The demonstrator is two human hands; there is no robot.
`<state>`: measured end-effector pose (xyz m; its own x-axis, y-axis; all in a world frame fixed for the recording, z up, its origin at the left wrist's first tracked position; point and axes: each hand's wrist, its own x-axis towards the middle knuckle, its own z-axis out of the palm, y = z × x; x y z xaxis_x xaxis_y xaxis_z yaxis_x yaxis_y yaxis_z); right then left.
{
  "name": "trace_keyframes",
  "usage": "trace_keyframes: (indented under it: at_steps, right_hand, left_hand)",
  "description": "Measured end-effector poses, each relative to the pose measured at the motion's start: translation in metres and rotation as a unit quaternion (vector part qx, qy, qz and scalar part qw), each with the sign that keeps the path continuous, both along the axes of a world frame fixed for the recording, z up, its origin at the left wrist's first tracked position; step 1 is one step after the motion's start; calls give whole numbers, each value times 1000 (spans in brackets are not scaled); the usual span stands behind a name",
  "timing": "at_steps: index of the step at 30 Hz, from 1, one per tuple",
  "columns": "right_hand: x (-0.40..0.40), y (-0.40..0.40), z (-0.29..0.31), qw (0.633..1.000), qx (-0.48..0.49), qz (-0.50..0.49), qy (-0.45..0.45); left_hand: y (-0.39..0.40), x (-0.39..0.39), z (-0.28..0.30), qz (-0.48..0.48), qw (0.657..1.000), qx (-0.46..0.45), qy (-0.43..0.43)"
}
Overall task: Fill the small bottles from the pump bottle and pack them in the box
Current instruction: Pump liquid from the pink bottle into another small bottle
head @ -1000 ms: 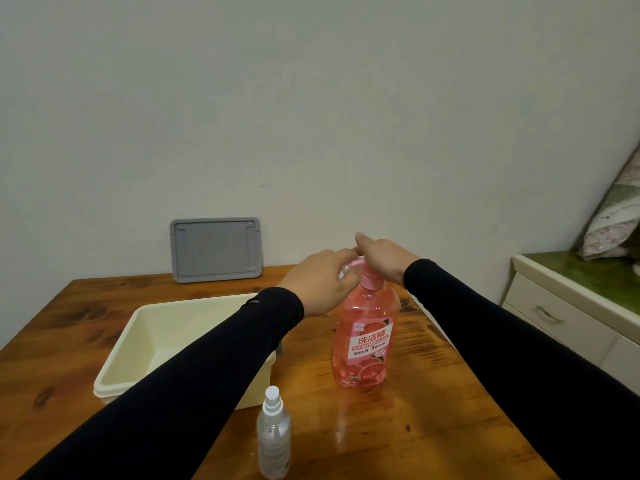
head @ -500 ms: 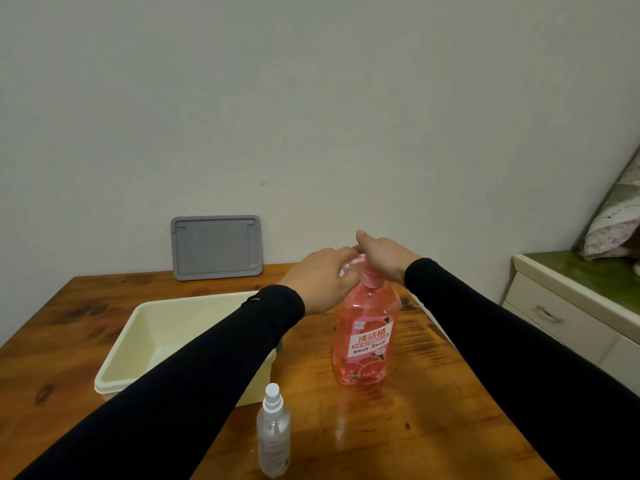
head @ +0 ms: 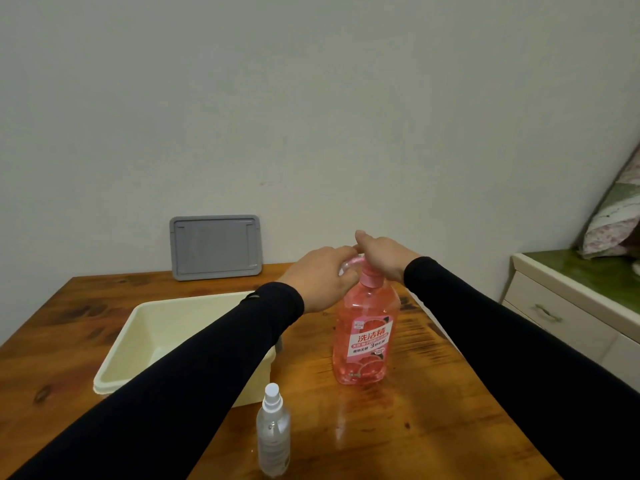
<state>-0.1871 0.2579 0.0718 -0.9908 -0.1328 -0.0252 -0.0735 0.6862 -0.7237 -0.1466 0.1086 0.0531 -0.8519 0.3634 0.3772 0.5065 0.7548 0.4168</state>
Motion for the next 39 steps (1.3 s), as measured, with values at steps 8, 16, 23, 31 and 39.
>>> trace_keyframes:
  at_steps: [8,16,23,31,39]
  right_hand:
    - [-1,0,15,1000,-17,7,2]
    - [-2,-1,2,1000,3,6,-9]
    - [-3,0,17,1000,-16,7,-2]
    - [-1,0,1,1000,0,1,-3]
    - [-2,0,14,1000,-18,2,4]
  left_hand:
    - [-2,-1,12,-7,1000,10,3]
    - [-1,-3,0,-7,1000,1,-7]
    - [-3,-5,12,-10,1000,10,3]
    - [-1,-5,-1,-6,1000,-7,-10]
    - [-2,-3,11,-8,1000,5,8]
